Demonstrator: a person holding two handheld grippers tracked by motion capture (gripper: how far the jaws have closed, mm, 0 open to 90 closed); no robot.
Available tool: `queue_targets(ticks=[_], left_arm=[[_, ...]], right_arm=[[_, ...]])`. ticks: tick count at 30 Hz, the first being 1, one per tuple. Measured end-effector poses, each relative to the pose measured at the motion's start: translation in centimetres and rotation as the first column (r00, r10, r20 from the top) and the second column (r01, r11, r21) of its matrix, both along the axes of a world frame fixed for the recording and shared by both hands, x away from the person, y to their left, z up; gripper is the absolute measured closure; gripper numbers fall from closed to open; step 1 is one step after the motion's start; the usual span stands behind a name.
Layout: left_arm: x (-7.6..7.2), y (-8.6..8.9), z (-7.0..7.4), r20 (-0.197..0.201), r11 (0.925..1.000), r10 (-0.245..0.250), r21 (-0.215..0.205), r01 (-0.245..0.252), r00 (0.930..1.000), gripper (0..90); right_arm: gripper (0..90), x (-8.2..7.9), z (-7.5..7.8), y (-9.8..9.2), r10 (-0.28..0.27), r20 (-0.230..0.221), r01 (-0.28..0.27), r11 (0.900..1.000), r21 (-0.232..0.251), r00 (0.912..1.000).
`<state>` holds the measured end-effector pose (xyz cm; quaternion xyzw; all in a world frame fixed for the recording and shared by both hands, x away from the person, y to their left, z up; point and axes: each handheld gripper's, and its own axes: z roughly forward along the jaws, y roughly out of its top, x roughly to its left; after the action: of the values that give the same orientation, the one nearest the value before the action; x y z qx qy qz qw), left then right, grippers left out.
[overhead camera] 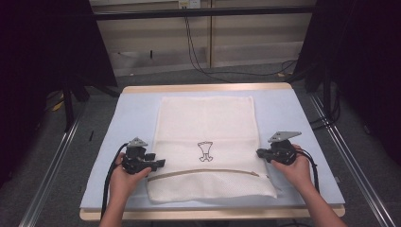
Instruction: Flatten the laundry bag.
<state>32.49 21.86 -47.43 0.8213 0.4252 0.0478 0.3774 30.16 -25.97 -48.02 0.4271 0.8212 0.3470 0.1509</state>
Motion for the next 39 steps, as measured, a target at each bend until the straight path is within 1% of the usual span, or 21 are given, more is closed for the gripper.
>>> queue_targets(ticks=[4, 6, 8, 11, 13, 14, 16, 17, 19, 20, 22, 24, 26, 28, 30, 31, 32, 34, 35, 37, 39], left_arm=[[-0.4, -0.2, -0.1, -0.001, 0.9992, 0.040, -0.004, -0.040, 0.9992, 58.3], [-0.6, -0.3, -0.3, -0.004, 0.9982, 0.060, -0.004, -0.060, 0.9982, 68.4], [-0.8, -0.5, -0.4, 0.018, 0.9957, 0.092, 0.005, -0.092, 0.9956, 73.7], [-0.8, -0.4, -0.4, 0.031, 0.9944, 0.102, 0.025, -0.103, 0.9943, 82.6], [-0.8, -0.5, -0.4, 0.032, 0.9950, 0.091, 0.040, -0.092, 0.9954, 90.0], [-0.9, -0.7, -0.3, 0.046, 0.9944, 0.085, 0.060, -0.087, 0.9953, 90.0], [-0.8, -1.1, -0.1, 0.046, 0.9926, 0.079, 0.088, -0.083, 0.9958, 90.0], [-0.7, -1.0, 0.0, 0.043, 0.9922, 0.084, 0.089, -0.087, 0.9956, 90.0], [-0.5, -0.8, -0.1, 0.029, 0.9921, 0.111, 0.056, -0.113, 0.9934, 90.0], [-0.3, -0.6, -0.1, 0.033, 0.9918, 0.113, 0.056, -0.115, 0.9930, 90.0], [-0.1, -0.2, 0.1, 0.062, 0.9867, 0.130, 0.090, -0.135, 0.9895, 90.0], [0.2, 0.3, 0.0, 0.036, 0.9881, 0.148, 0.039, -0.149, 0.9884, 90.0], [0.0, 0.9, 0.0, 0.007, 0.9893, 0.146, 0.008, -0.146, 0.9893, 90.0], [-0.5, 1.0, 0.2, 0.000, 0.9816, 0.187, -0.037, -0.187, 0.9823, 76.9], [-1.2, 1.1, 0.5, 0.014, 0.9832, 0.182, -0.007, -0.182, 0.9831, 66.7], [-1.4, 1.1, 0.5, 0.013, 0.9803, 0.198, -0.003, -0.198, 0.9802, 60.4], [-1.8, 1.3, 0.3, -0.023, 0.9765, 0.215, -0.008, -0.215, 0.9764, 54.8], [-2.1, 1.4, -0.1, -0.030, 0.9760, 0.216, -0.020, -0.217, 0.9759, 51.3], [-2.4, 1.3, -0.3, -0.008, 0.9767, 0.212, -0.034, -0.212, 0.9773, 49.3], [-2.5, 1.2, -0.2, -0.028, 0.9773, 0.207, -0.042, -0.208, 0.9780, 47.9], [-2.8, 1.1, -0.2, -0.018, 0.9756, 0.217, -0.030, -0.218, 0.9760, 48.4]], right_arm=[[86.5, 0.3, 0.0, 0.3, -0.008, 0.015, 0.009, 1.000, -0.014, 0.9998], [86.4, 0.4, 0.0, 0.2, -0.007, 0.014, 0.007, 1.000, -0.011, 0.9999], [86.4, 0.4, -0.1, 0.2, -0.008, 0.016, 0.009, 1.000, -0.008, 0.9998], [86.5, 0.4, 0.0, 0.2, -0.010, 0.012, 0.010, 1.000, -0.007, 0.9999], [86.6, 0.5, 0.0, 0.2, -0.013, 0.009, 0.013, 1.000, -0.002, 0.9999], [86.6, 0.5, 0.0, 0.3, -0.012, 0.010, 0.012, 1.000, -0.001, 0.9999], [86.7, 0.6, 0.0, 0.3, -0.014, 0.008, 0.014, 1.000, -0.004, 0.9999], [86.7, 0.6, 0.0, 0.4, -0.020, 0.009, 0.020, 1.000, -0.005, 0.9998], [86.8, 0.6, 0.1, 0.6, -0.020, 0.014, 0.020, 1.000, -0.010, 0.9997], [86.8, 0.6, 0.0, 0.6, -0.021, 0.018, 0.021, 1.000, -0.012, 0.9996], [86.9, 0.6, 0.1, 0.6, -0.020, 0.017, 0.020, 1.000, -0.006, 0.9997], [86.8, 0.6, 0.1, 0.6, -0.025, 0.011, 0.026, 1.000, -0.007, 0.9996], [86.8, 0.5, 0.1, 0.7, -0.033, 0.004, 0.033, 0.999, -0.004, 0.9995], [86.8, 0.5, 0.1, 0.7, -0.026, 0.012, 0.027, 1.000, -0.011, 0.9996], [86.8, 0.6, 0.1, 0.7, -0.028, 0.005, 0.028, 1.000, -0.007, 0.9996], [86.8, 0.6, 0.1, 0.6, -0.032, 0.000, 0.032, 0.999, -0.002, 0.9995], [86.8, 0.7, 0.1, 0.6, -0.027, 0.002, 0.027, 1.000, 0.005, 0.9996], [86.7, 0.8, 0.1, 0.5, -0.032, -0.003, 0.032, 0.999, 0.008, 0.9995], [86.8, 0.8, 0.1, 0.5, -0.031, -0.004, 0.031, 1.000, 0.006, 0.9995], [86.7, 0.6, 0.1, 0.7, -0.037, 0.001, 0.037, 0.999, -0.008, 0.9993], [86.7, 0.6, 0.1, 0.7, -0.032, 0.003, 0.032, 0.999, -0.014, 0.9995]])
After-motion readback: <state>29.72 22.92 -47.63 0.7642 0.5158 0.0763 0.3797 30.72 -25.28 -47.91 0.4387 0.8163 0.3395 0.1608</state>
